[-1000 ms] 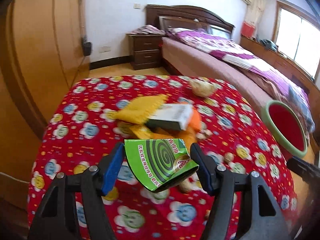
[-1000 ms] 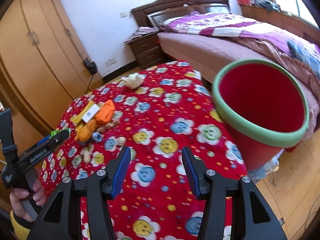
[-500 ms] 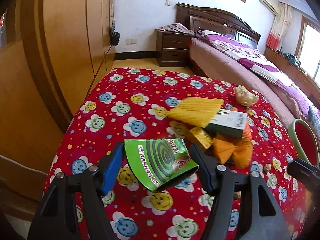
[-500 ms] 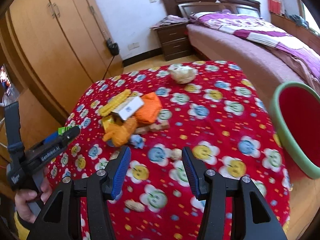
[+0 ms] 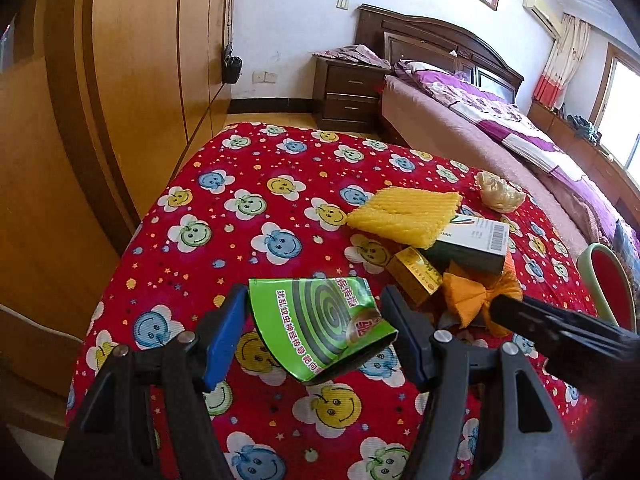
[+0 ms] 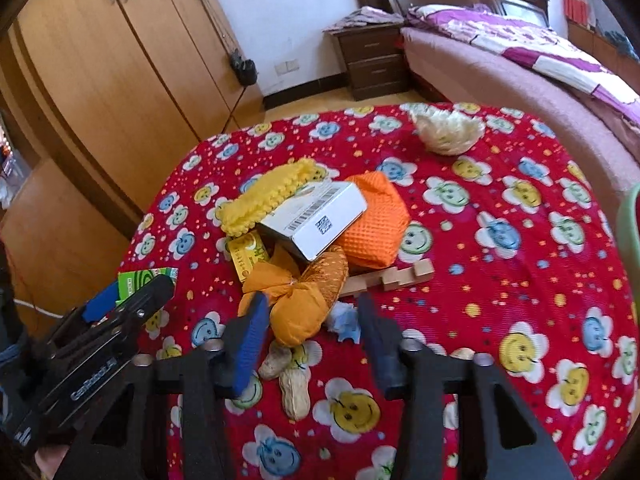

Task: Collect trash
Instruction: 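Grasp the green mosquito-coil box with the left tool while the right grasps the brown knitted item, then carry both items over the red bucket and open both tools to drop them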

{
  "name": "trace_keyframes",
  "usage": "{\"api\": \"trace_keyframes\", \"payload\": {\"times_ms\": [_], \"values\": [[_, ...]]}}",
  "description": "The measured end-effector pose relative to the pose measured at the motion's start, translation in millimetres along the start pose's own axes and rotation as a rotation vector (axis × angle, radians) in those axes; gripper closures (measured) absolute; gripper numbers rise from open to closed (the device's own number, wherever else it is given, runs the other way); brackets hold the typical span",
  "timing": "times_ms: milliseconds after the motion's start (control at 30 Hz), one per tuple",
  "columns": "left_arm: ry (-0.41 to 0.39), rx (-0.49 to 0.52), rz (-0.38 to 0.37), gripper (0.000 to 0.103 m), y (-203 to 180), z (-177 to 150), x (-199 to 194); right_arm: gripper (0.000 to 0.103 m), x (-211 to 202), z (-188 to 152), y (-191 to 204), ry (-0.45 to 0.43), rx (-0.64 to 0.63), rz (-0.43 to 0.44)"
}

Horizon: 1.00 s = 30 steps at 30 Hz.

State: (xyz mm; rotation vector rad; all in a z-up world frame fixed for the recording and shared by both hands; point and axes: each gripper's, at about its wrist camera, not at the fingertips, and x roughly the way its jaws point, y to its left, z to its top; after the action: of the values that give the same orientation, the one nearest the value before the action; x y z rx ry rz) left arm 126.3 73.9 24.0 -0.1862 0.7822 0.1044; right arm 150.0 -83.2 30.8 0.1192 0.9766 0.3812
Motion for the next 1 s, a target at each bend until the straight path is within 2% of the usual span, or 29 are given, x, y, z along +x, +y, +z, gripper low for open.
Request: {"api": "trace_keyframes", "payload": {"times_ms": [33, 200, 633, 1000], "values": [[-0.001, 0.0, -0.003, 0.035, 0, 0, 0, 0.073, 3, -1, 0, 0.002, 0.003, 0.008], [0.0, -0.001, -0.013, 0.035, 0, -2, 0, 0.085, 0, -5, -5, -0.023, 0.011, 0.038], [-0.014, 0.021, -0.057, 0.035, -19, -7, -17, 0.086, -51, -23, -30, -0.108, 0.061, 0.034], [-0.019, 0.075, -0.131, 0.035, -50, -12, -37, 0.086, -95, -47, -63, -0.188, 0.107, -0.063]]}}
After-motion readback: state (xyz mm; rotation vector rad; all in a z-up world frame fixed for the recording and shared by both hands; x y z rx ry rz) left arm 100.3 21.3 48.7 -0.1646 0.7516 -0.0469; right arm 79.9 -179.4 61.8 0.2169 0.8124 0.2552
